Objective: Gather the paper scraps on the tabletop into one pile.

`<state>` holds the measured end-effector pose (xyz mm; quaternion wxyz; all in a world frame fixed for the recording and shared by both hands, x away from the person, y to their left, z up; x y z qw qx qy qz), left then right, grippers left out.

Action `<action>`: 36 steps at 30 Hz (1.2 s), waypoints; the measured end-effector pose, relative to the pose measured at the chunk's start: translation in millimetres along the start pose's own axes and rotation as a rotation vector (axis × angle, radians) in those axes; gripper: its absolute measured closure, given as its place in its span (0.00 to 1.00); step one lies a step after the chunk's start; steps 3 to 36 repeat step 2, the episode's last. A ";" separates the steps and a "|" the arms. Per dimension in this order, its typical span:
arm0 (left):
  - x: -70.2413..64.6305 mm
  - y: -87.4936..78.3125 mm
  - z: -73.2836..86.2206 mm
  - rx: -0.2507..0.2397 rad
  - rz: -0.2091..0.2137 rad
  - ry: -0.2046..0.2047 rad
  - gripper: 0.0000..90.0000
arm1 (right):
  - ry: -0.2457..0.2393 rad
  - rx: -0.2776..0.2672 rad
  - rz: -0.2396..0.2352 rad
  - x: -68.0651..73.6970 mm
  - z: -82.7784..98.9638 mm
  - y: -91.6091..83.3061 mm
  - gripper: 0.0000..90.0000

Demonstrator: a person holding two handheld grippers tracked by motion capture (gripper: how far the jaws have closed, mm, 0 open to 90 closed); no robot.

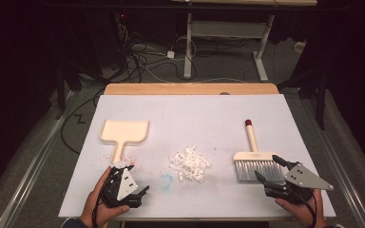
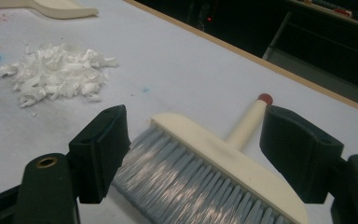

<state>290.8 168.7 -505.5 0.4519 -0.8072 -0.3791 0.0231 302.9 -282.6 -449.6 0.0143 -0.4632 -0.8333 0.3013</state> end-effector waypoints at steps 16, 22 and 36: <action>0.4 0.5 0.0 0.001 0.001 -0.003 0.18 | 0.006 -0.002 0.001 -0.8 -0.4 0.2 0.28; 0.4 0.5 0.0 0.001 0.001 -0.003 0.18 | 0.006 -0.002 0.001 -0.8 -0.4 0.2 0.28; 0.4 0.5 0.0 0.001 0.001 -0.003 0.18 | 0.006 -0.002 0.001 -0.8 -0.4 0.2 0.28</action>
Point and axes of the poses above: each handheld gripper's, and its own axes: y roughly forward along the jaws, z roughly out of its underside, x roughly to its left, the point moved 4 cm from there along y, roughly forward along the jaws, and after that the axes turned 9 degrees about x, right-handed, at the moved point
